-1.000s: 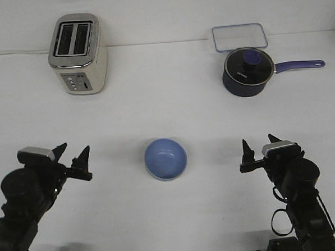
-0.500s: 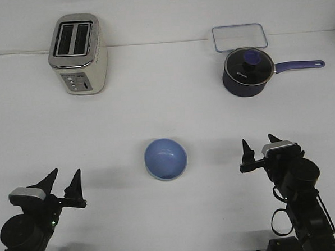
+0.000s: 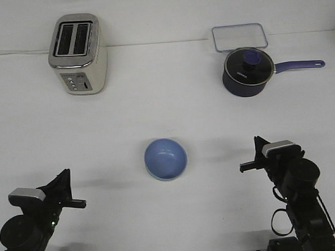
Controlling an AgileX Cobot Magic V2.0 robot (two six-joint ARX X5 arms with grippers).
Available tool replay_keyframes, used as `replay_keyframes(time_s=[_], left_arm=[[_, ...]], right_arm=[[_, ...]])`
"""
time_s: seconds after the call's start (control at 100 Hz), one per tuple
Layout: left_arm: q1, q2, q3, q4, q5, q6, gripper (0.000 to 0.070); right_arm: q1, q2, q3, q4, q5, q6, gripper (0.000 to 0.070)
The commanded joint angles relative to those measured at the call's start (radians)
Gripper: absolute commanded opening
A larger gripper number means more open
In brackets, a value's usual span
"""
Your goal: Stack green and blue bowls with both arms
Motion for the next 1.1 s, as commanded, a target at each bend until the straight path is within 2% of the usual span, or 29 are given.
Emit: replay_keyframes(time_s=[0.0,0.85,0.91,1.09], left_arm=[[0.0,-0.003,0.011,0.008,-0.003,-0.002,0.0009],[0.0,-0.005,0.011,0.011,-0.004,0.012,0.0012],[0.004,-0.005,0.01,0.023,-0.004,0.036,0.0012],[0.031,-0.026,-0.06,0.146,-0.004,0.038,0.0012]], right_arm=[[0.001,0.005,0.01,0.01,-0.001,0.006,0.0],[0.001,0.005,0.011,0.04,-0.001,0.006,0.0],[0.001,0.005,0.011,0.04,-0.001,0.006,0.0],[0.001,0.005,0.011,0.04,-0.001,0.006,0.0]])
